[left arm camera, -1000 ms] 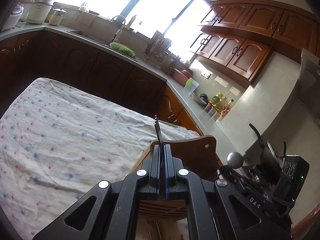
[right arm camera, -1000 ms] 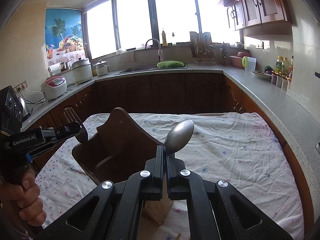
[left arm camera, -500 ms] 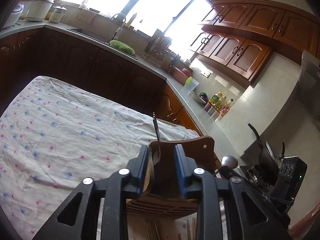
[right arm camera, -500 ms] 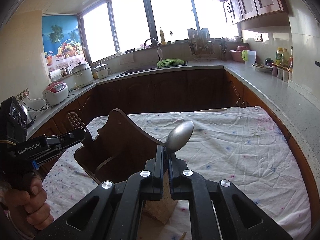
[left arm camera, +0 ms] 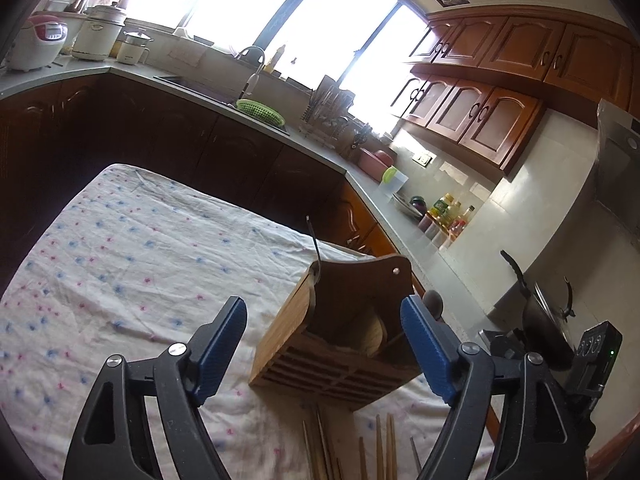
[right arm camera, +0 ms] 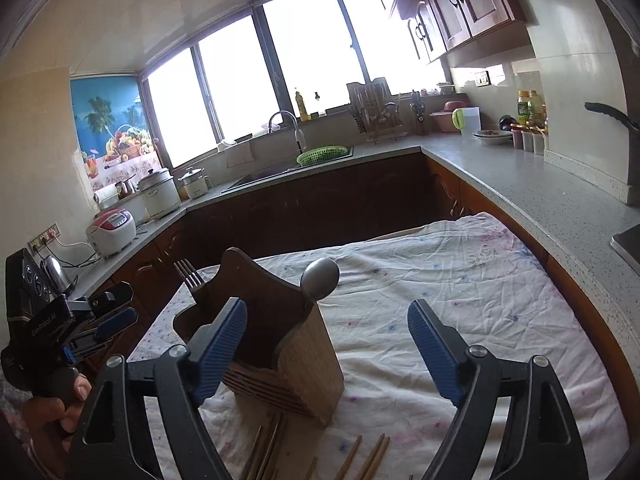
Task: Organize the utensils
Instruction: 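Move both open grippers back down to the remaining utensils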
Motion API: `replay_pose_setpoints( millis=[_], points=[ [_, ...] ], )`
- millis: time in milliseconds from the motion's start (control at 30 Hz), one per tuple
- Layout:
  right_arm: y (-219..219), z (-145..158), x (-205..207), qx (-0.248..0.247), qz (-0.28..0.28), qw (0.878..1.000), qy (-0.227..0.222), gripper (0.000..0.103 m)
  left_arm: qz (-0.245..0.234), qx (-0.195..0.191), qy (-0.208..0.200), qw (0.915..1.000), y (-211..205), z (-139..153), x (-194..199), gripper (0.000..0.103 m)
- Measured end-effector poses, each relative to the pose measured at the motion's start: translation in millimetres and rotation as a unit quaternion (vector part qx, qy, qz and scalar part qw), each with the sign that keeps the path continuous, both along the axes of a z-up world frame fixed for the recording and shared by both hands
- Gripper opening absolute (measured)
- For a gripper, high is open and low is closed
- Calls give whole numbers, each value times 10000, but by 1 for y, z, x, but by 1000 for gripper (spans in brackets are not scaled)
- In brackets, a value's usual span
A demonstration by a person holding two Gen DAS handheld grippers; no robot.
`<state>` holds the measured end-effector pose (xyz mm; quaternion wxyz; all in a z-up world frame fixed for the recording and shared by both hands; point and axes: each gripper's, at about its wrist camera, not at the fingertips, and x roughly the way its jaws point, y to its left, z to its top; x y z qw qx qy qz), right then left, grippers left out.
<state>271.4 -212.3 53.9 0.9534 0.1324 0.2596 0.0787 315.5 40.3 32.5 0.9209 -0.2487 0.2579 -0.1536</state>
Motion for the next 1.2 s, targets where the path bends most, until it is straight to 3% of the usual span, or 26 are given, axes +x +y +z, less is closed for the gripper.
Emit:
replay_pose_setpoints(
  millis=[567,867,1200],
  points=[
    [-27,-40,-104,333,-390,9971,570,91,-9,767,608,9952,-28,-11,-108,82],
    [-33,-67,-125,295,-486,9945,878,91,-63,1252,964,9874,-47,-14,-116,82],
    [-34,-76,-120,188,-498,9926,1088,90,-197,1607,1273,9786,-62,-25,-91,81]
  ],
)
